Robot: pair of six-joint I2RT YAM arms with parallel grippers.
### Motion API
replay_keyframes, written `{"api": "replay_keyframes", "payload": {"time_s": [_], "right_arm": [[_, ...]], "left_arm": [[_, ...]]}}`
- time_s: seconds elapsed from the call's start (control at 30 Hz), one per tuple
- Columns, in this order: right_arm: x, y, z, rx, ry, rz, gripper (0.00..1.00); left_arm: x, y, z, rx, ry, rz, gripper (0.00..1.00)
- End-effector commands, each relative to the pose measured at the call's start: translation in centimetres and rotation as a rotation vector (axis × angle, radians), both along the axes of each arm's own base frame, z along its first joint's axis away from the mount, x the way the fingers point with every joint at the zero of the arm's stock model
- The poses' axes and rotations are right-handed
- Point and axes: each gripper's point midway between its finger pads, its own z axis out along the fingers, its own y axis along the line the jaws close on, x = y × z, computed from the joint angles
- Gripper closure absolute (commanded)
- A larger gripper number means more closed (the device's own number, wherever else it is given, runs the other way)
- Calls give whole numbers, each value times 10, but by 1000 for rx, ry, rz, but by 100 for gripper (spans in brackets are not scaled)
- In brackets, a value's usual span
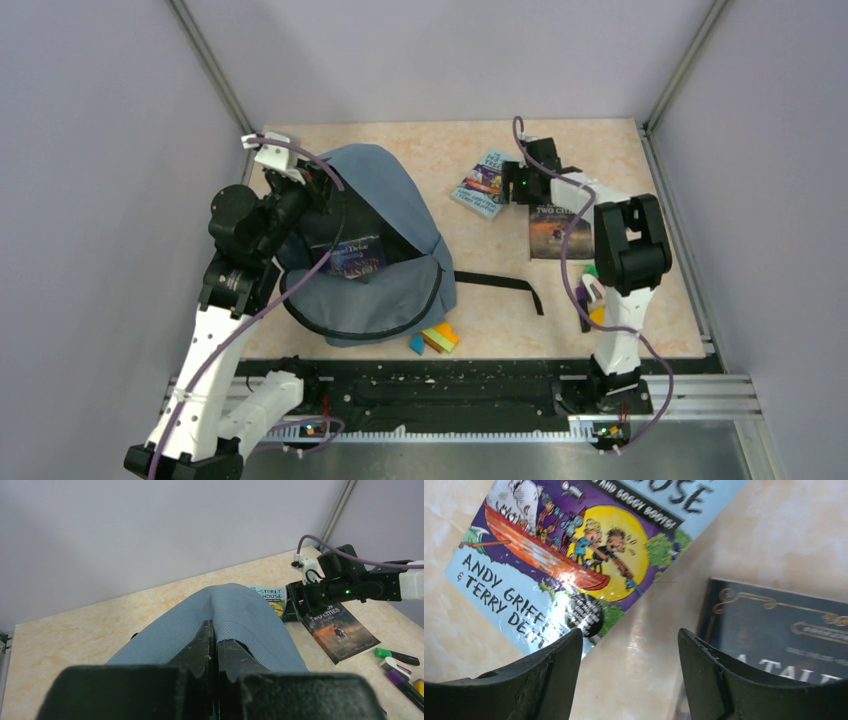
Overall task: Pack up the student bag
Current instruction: Move the book to the center of the board.
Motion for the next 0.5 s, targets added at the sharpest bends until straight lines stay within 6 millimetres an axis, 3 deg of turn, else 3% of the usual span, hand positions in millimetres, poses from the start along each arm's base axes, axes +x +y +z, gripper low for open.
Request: {"api": "replay_keyframes", "payload": {"time_s": [0.0,0.13,0.3,0.47], "right_arm": [[33,-25,55,77,-91,-4,28],[64,-38,56,117,-136,-5,25],[99,-46,39,114,-148,-20,25],[117,-38,21,162,-122,4,25]], "left_arm": [[-7,8,24,-17,-88,32,100],[-6,8,23,-15,-84,35,100],[-4,8,22,-12,-79,36,100],[-4,9,22,-10,-81,39,100]]}}
